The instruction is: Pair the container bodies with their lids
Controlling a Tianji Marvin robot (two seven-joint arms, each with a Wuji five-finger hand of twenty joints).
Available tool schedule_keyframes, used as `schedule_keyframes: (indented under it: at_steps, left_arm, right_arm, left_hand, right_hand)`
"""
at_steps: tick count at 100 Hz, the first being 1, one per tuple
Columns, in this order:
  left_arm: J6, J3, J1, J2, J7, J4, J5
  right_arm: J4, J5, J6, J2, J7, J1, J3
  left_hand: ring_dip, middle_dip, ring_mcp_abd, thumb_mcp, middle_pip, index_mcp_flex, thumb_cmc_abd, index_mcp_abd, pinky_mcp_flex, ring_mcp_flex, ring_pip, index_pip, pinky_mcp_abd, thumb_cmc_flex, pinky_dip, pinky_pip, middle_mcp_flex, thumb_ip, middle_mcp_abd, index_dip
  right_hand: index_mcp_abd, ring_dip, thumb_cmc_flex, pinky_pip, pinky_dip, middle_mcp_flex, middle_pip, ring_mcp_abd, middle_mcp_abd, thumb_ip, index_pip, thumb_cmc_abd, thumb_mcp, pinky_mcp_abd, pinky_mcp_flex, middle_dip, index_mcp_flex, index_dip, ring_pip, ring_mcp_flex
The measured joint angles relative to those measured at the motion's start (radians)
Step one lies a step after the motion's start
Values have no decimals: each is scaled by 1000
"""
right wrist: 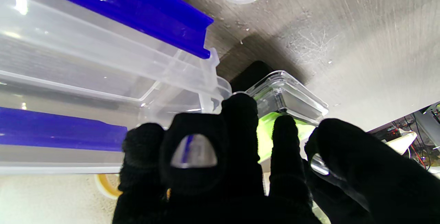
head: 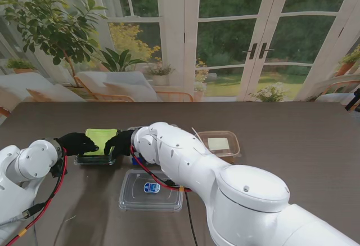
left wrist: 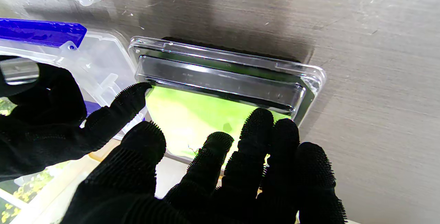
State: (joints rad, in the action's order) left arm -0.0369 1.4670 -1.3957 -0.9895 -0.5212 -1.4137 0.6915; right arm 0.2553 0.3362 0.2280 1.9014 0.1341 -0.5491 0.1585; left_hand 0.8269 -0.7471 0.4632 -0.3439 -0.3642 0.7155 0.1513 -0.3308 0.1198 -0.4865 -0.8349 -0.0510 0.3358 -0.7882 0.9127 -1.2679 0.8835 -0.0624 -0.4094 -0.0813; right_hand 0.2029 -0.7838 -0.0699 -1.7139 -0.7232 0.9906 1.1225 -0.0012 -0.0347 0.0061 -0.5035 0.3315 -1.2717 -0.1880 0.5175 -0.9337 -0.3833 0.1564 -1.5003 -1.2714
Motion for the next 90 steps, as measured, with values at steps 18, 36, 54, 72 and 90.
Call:
schedule_keyframes:
  at_steps: [18, 36, 54, 72, 90]
  left_arm:
    - [14, -44, 51, -1, 35, 65, -13]
    - [13, -71, 80, -1, 33, 89, -26]
    - [2, -72, 82, 0, 11, 84, -21]
    - [-2, -65, 76, 0, -6, 68, 9]
    - [3, -46, 57, -1, -4, 44, 30]
  right_arm:
    - [0, -16, 1, -1, -9, -4, 20]
    - [0, -25, 7, -2, -11, -4, 27]
    - [0, -31, 9, -5, -2, -5, 30]
    - [0, -38, 11, -9, -8, -14, 45]
    - [-1, -62, 8, -10, -22, -12, 71]
  left_hand:
    - [-1, -18, 0, 0, -27, 0, 0, 0, 0, -2, 5, 0, 0, 0, -5, 0, 4, 0, -7, 0]
    - [-2, -27, 1, 0, -32, 0, 0, 0, 0, -5, 14, 0, 4, 0, -11, 0, 5, 0, -15, 0]
    - [-18, -29, 1, 0, -34, -9, 0, 0, -10, 5, 17, 0, 4, 0, -24, 0, -19, 0, -16, 0]
    - [-21, -29, 1, 0, -32, -14, 0, 15, -11, 5, 26, 1, 4, 0, -26, 2, -21, 0, -13, 0]
    - [-27, 9, 1, 0, 15, -2, 0, 15, -11, 5, 34, 1, 4, 0, -30, 9, -15, 0, -1, 0]
  right_hand:
    - [-8, 0, 0, 0, 0, 0, 0, 0, 0, 0, 0, 0, 0, 0, 0, 0, -19, 0, 0, 0]
    - [-8, 0, 0, 0, 0, 0, 0, 0, 0, 0, 0, 0, 0, 0, 0, 0, -19, 0, -1, 0]
    - [-8, 0, 0, 0, 0, 0, 0, 0, 0, 0, 0, 0, 0, 0, 0, 0, -19, 0, -1, 0]
    - [-9, 0, 0, 0, 0, -8, 0, 0, 0, 0, 0, 0, 21, 0, 0, 0, -19, 0, -1, 0]
    - [-11, 0, 0, 0, 0, -12, 0, 0, 0, 0, 0, 0, 21, 0, 0, 0, -9, 0, -1, 0]
